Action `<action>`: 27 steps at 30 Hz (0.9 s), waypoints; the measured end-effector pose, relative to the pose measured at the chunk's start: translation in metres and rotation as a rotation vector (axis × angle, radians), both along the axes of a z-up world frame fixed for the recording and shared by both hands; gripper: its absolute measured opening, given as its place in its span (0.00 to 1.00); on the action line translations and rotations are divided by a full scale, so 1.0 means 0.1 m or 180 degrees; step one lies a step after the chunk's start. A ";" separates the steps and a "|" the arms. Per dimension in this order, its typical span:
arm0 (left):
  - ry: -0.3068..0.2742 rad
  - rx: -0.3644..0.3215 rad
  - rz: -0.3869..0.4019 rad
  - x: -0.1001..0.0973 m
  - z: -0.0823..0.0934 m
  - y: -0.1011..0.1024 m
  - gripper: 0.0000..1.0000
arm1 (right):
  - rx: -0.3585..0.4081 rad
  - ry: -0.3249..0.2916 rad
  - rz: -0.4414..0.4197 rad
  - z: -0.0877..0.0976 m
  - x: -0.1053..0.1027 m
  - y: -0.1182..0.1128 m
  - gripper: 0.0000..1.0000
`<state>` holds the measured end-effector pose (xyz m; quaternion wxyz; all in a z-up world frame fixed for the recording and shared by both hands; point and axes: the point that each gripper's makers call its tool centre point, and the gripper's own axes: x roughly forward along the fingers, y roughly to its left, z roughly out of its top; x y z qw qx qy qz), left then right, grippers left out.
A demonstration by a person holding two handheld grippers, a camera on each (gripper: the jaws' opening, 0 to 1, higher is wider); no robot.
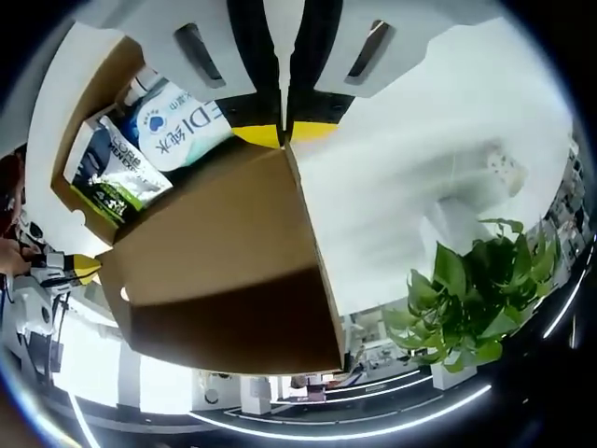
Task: Operate the shoe box by opening the lid, removing the specified soft item, and placing it in the target area until the item is outside and the box remains undamaged.
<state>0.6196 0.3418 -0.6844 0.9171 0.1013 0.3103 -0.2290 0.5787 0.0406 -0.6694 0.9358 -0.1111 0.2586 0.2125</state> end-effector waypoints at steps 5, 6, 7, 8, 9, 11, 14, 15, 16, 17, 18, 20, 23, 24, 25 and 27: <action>0.0029 0.0020 -0.0004 0.00 -0.01 0.00 0.00 | 0.0009 0.0024 -0.0005 -0.01 0.01 0.00 0.00; 0.0034 0.0022 -0.0007 0.00 -0.01 0.00 0.00 | 0.0016 0.0026 -0.0009 -0.01 0.01 0.00 0.00; 0.0037 0.0021 -0.0007 0.01 -0.01 0.00 0.00 | 0.0020 0.0029 -0.0013 -0.01 0.02 0.00 0.00; 0.0040 0.0022 -0.0007 0.01 -0.01 0.00 0.00 | 0.0028 0.0034 -0.0019 -0.02 0.02 0.00 0.00; 0.0042 0.0031 -0.0013 0.01 -0.01 0.00 0.00 | 0.0031 0.0038 -0.0019 -0.02 0.02 0.00 0.00; 0.0042 0.0060 -0.0032 0.00 -0.01 0.00 0.00 | 0.0034 0.0046 -0.0017 -0.02 0.02 -0.01 0.00; 0.0058 0.0071 -0.0033 0.01 -0.01 0.00 0.00 | 0.0045 0.0057 -0.0019 -0.02 0.03 -0.01 0.00; 0.0064 0.0070 -0.0031 0.01 -0.01 0.00 0.00 | 0.0053 0.0062 -0.0022 -0.02 0.03 -0.01 0.00; 0.0066 0.0071 -0.0032 0.02 -0.01 0.00 0.00 | 0.0054 0.0063 -0.0022 -0.02 0.03 -0.01 0.00; 0.0069 0.0075 -0.0033 0.02 -0.01 0.00 0.00 | 0.0053 0.0065 -0.0022 -0.02 0.03 -0.01 0.00; 0.0073 0.0074 -0.0032 0.03 -0.01 0.00 0.00 | 0.0054 0.0069 -0.0021 -0.02 0.03 -0.01 0.00; 0.0083 0.0075 -0.0029 0.03 -0.02 0.00 0.00 | 0.0062 0.0079 -0.0025 -0.02 0.04 -0.01 0.00; 0.0110 0.0075 -0.0024 0.03 -0.01 0.00 0.00 | 0.0096 0.0105 -0.0043 -0.02 0.05 -0.02 0.00; 0.0124 0.0078 -0.0025 0.04 -0.02 0.00 0.00 | 0.0098 0.0110 -0.0045 -0.02 0.06 -0.02 0.00; 0.0131 0.0085 -0.0028 0.05 -0.02 0.00 0.00 | 0.0103 0.0115 -0.0048 -0.02 0.06 -0.02 0.00; 0.0148 0.0091 -0.0030 0.05 -0.02 0.00 0.00 | 0.0125 0.0123 -0.0065 -0.03 0.07 -0.02 0.00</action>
